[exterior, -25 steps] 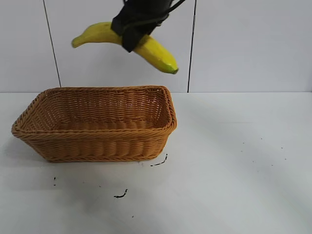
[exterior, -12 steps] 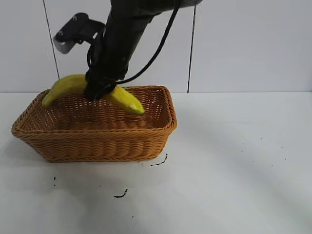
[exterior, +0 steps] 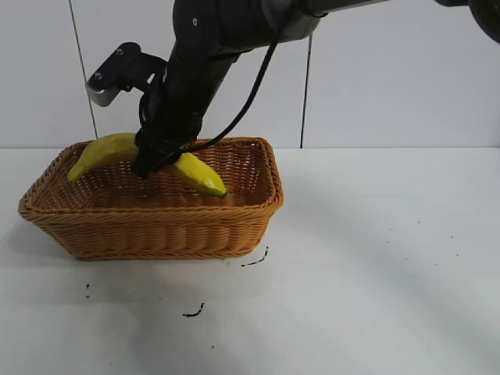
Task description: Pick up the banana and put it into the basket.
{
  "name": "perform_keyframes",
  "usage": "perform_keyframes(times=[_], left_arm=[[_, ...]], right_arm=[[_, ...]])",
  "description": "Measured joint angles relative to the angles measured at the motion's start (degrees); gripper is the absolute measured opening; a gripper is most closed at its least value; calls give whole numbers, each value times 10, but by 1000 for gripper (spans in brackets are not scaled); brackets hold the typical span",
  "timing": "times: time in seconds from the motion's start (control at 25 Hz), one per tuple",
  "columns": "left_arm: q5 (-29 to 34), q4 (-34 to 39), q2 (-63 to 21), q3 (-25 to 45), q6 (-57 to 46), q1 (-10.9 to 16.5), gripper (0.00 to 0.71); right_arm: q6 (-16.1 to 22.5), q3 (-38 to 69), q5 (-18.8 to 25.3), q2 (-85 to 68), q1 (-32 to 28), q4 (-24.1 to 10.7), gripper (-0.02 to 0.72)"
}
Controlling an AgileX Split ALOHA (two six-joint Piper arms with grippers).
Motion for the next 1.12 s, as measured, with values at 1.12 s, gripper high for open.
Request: perform_keyframes(times=[1.12], left_arm=[[0, -1, 0, 0, 0, 0, 690]], right_arm=[[419, -26, 286, -100, -268, 18, 692]])
